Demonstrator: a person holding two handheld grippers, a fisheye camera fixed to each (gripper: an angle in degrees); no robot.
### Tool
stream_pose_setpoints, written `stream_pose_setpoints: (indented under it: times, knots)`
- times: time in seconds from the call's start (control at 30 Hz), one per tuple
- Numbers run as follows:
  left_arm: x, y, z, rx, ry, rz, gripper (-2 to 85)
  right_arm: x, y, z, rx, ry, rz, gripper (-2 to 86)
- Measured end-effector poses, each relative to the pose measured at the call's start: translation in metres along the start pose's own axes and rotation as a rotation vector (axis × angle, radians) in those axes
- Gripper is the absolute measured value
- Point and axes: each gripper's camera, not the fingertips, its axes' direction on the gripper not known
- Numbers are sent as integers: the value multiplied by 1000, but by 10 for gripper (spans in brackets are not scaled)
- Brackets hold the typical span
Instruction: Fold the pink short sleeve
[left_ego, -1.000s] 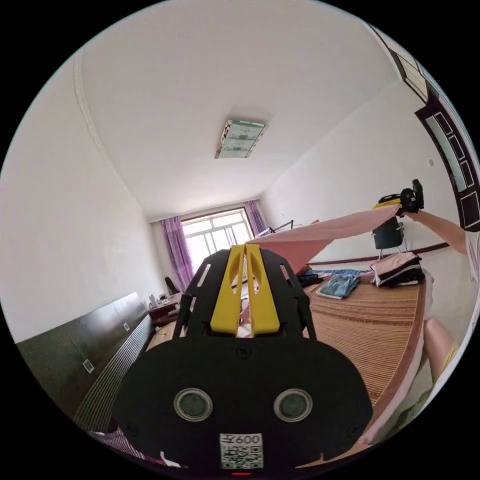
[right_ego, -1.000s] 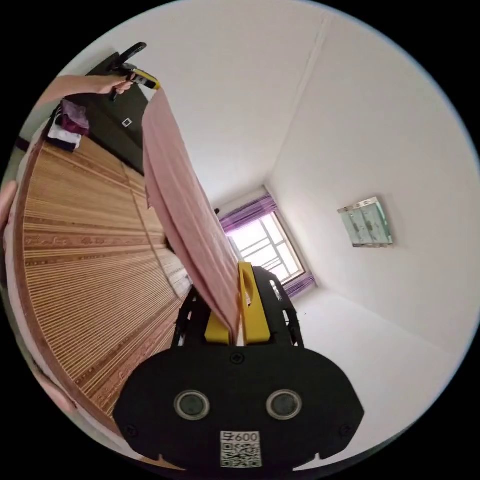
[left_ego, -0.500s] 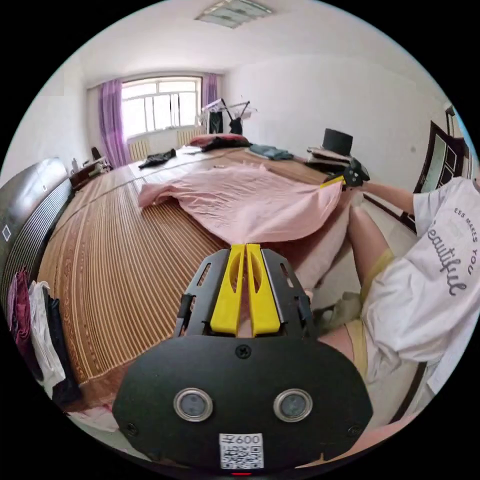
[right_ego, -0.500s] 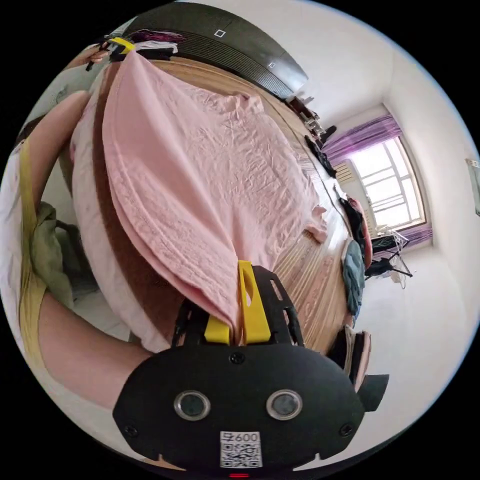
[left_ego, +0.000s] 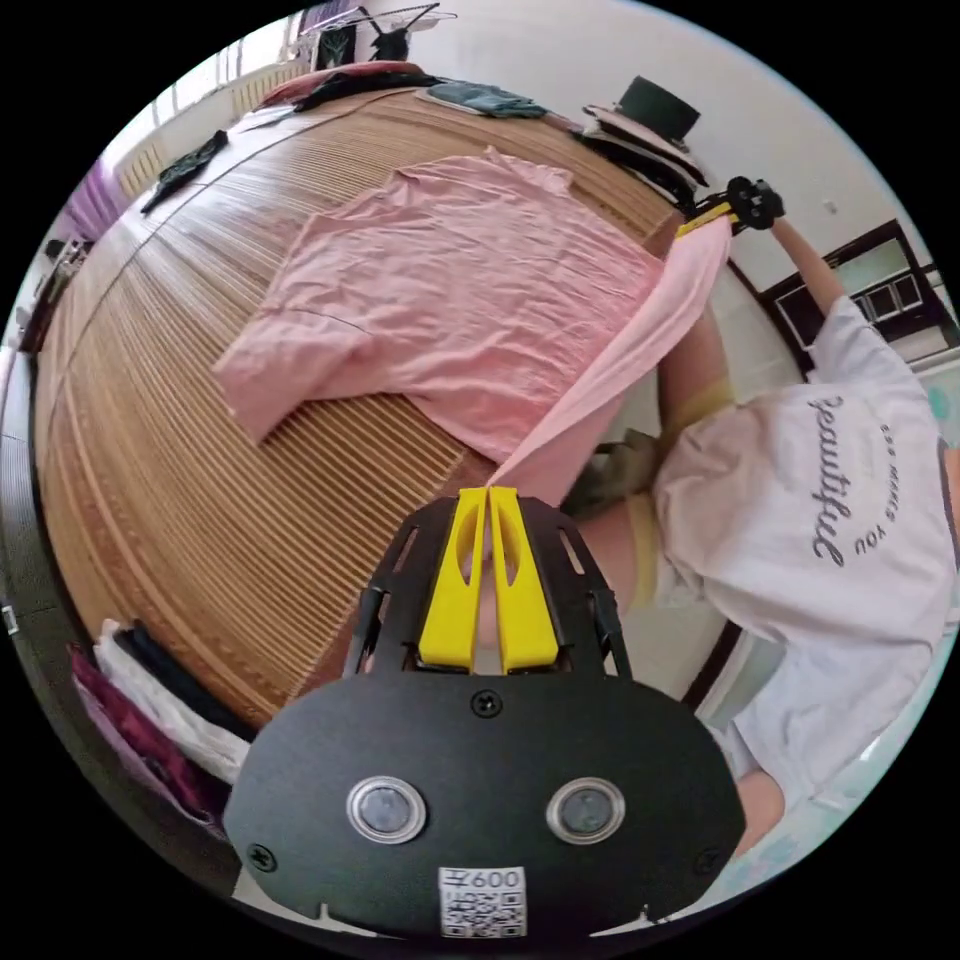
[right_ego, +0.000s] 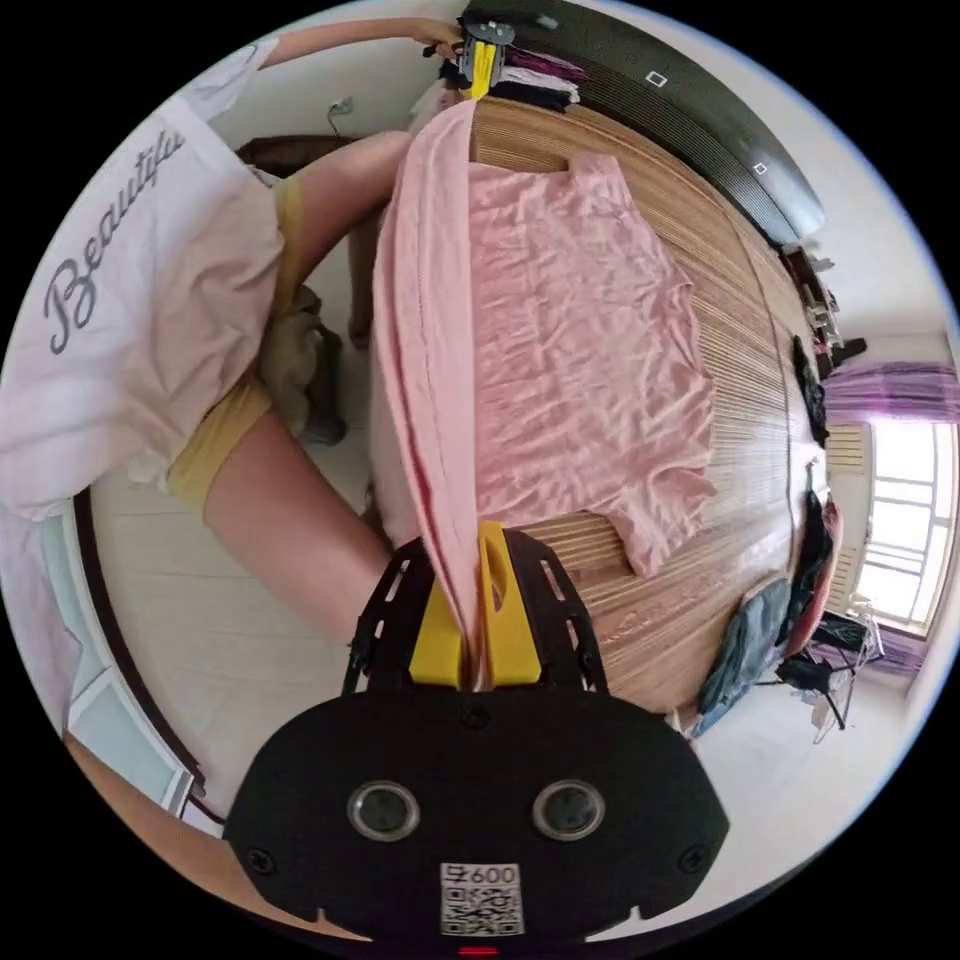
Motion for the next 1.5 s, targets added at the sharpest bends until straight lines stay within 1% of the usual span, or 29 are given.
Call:
stream_pose_setpoints:
  times: [0.03,0.07,0.1,0.13,0.17,0.2,0.23,0.27,0.33,0.4,0.43,0.47,0.5,0.57,0.6,0.67,0.7,0.73,0.77,0.8,0.87,0.9,0.97,1.0,1.07,1.13,1.27,1.43,1.5]
  knots:
    - [-23,-36,-41,81,-198,-58,4,61,-14,-30,-17,231,133,-8]
    - [-31,-63,-109,250,-420,-160,4,119,-21,-90,29,469,315,-8]
    - [-28,-69,-151,375,-527,-223,4,142,-19,-128,96,583,408,-8]
    - [-7,-67,-236,659,-695,-295,4,171,-7,-202,257,761,569,-8]
    - [22,-55,-308,894,-841,-295,4,185,8,-266,386,905,673,-8]
    - [38,-47,-337,986,-923,-272,4,187,14,-291,436,971,694,-8]
    - [64,-30,-379,1130,-1084,-226,4,183,22,-327,511,1103,703,-8]
    - [80,-12,-410,1224,-1206,-250,5,171,28,-349,577,1264,703,-8]
    - [91,17,-432,1305,-1298,-264,5,147,37,-363,658,1390,659,-8]
    - [91,52,-424,1397,-1322,-210,5,123,50,-361,776,1315,576,-8]
    - [85,70,-408,1416,-1326,-165,5,111,58,-352,823,1207,544,-8]
    - [75,84,-386,1403,-1303,-131,5,103,62,-336,825,1101,524,-8]
    - [69,90,-372,1388,-1284,-112,5,100,62,-326,810,1058,522,-8]
    - [41,98,-305,1263,-1210,-42,5,83,59,-269,696,926,469,-8]
    - [34,99,-287,1229,-1185,-28,6,79,58,-253,658,905,465,-8]
    - [12,99,-215,1089,-1051,37,7,60,61,-199,558,765,492,-8]
    - [8,98,-196,1040,-1026,57,7,56,63,-187,538,716,509,-8]
    - [1,98,-157,953,-966,89,8,44,68,-163,507,616,527,-8]
    - [-4,101,-119,878,-889,111,9,28,73,-138,464,525,512,-8]
    - [-5,103,-101,845,-851,117,9,17,74,-125,438,495,490,-8]
    - [-6,117,-28,703,-730,155,10,-26,76,-77,307,399,394,-8]
    - [-6,121,-11,670,-696,161,11,-34,77,-69,283,357,383,-8]
    - [-16,137,42,552,-539,133,12,-52,83,-49,227,152,399,-8]
    - [-19,141,50,534,-501,121,13,-53,85,-48,223,115,417,-8]
    - [-38,158,71,508,-337,92,13,-53,94,-50,223,-10,459,-8]
    - [-52,165,79,457,-273,85,13,-51,99,-55,214,-38,465,-8]
    - [-93,172,75,410,-221,95,13,-36,108,-72,191,-17,457,-8]
    - [-146,178,46,442,-198,101,15,-4,125,-105,252,15,537,-8]
    - [-164,181,35,433,-147,131,17,5,128,-114,248,4,538,-8]
